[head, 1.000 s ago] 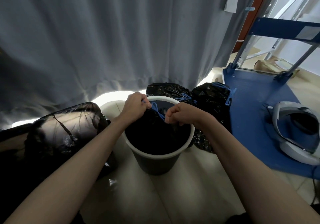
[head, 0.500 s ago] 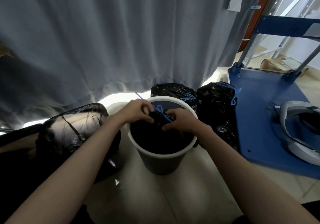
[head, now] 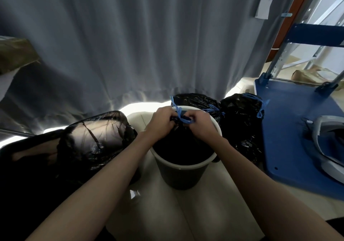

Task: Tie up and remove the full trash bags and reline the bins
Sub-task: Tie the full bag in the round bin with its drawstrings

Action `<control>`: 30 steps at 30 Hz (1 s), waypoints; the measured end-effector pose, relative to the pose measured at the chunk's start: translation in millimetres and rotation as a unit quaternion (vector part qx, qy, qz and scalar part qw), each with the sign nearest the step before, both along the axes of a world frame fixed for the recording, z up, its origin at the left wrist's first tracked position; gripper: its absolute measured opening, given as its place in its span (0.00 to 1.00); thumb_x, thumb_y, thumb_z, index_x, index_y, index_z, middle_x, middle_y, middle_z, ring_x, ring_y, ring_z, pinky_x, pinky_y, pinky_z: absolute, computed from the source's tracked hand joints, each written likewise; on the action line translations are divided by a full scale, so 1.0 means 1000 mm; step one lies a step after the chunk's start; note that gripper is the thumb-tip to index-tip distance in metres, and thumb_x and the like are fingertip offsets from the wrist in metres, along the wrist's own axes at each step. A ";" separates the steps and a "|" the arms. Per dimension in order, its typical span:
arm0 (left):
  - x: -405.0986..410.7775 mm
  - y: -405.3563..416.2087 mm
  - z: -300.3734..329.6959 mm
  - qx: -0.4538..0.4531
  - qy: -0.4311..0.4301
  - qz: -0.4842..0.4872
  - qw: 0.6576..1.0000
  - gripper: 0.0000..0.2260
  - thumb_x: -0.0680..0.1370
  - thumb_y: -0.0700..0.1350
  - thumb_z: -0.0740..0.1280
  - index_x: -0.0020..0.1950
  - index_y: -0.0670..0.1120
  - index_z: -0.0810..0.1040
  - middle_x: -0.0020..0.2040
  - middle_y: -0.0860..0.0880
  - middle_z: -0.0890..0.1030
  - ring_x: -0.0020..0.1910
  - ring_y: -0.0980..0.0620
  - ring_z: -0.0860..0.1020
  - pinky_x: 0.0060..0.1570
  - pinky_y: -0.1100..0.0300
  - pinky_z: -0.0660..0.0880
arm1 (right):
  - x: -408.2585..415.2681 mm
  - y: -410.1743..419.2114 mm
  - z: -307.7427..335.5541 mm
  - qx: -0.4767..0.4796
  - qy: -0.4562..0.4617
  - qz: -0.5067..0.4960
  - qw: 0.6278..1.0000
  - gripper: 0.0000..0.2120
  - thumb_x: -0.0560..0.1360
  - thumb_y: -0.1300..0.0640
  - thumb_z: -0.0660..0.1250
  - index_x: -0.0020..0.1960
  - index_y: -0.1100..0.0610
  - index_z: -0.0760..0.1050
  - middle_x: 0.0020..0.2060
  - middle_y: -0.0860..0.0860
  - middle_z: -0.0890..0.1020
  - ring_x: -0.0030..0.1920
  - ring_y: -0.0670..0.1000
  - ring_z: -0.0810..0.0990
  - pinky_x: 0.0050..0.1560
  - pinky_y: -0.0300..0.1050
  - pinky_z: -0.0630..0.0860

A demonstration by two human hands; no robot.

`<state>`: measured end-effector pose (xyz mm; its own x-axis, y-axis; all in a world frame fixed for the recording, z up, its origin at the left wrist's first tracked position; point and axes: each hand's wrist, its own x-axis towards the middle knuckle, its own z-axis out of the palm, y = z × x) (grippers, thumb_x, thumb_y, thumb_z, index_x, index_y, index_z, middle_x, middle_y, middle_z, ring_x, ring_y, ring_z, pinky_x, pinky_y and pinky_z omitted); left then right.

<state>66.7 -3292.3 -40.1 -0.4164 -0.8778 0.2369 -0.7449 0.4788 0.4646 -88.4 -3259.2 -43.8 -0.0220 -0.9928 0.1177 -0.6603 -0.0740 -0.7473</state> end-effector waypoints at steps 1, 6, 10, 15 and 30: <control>-0.001 0.001 0.004 -0.014 0.016 0.016 1.000 0.14 0.69 0.34 0.68 0.50 0.45 0.85 0.40 0.44 0.78 0.44 0.42 0.76 0.41 0.58 0.65 | 0.001 0.000 0.002 -0.020 -0.010 -0.015 1.000 0.10 0.70 0.68 0.69 0.38 0.53 0.80 0.29 0.46 0.77 0.32 0.44 0.72 0.35 0.32 0.66; -0.005 -0.004 0.035 -0.064 0.082 0.066 0.992 0.11 0.71 0.37 0.66 0.47 0.47 0.85 0.40 0.45 0.78 0.42 0.45 0.76 0.40 0.59 0.64 | 0.011 -0.003 0.035 -0.086 -0.080 -0.067 0.991 0.04 0.71 0.62 0.72 0.41 0.54 0.82 0.30 0.47 0.79 0.32 0.44 0.73 0.40 0.41 0.69; -0.013 -0.012 0.088 -0.084 0.138 0.097 0.982 0.11 0.73 0.40 0.66 0.49 0.49 0.85 0.42 0.45 0.79 0.43 0.47 0.76 0.41 0.60 0.66 | 0.012 -0.010 0.090 -0.125 -0.104 -0.090 0.983 0.08 0.73 0.60 0.71 0.38 0.49 0.79 0.24 0.44 0.71 0.27 0.40 0.70 0.32 0.30 0.64; -0.034 -0.028 0.160 -0.112 0.168 0.096 0.975 0.11 0.75 0.38 0.66 0.52 0.47 0.85 0.42 0.45 0.82 0.45 0.47 0.78 0.40 0.66 0.62 | 0.002 -0.023 0.158 -0.152 -0.151 -0.118 0.970 0.03 0.74 0.62 0.70 0.42 0.57 0.82 0.27 0.47 0.72 0.29 0.42 0.67 0.31 0.32 0.65; -0.102 -0.124 0.254 -0.080 0.195 0.056 0.976 0.10 0.73 0.38 0.66 0.35 0.49 0.81 0.30 0.49 0.78 0.34 0.48 0.77 0.32 0.62 0.65 | -0.043 -0.113 0.241 -0.168 -0.237 -0.229 0.929 0.08 0.76 0.61 0.67 0.50 0.52 0.82 0.41 0.47 0.82 0.46 0.51 0.81 0.53 0.47 0.78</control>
<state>-35.6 -3416.8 213.5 -0.1712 -0.8512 0.4961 -0.5786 0.4944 0.6486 -130.9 -3372.3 196.9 -0.5609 -0.7758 0.2890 -0.2821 -0.1490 -0.9477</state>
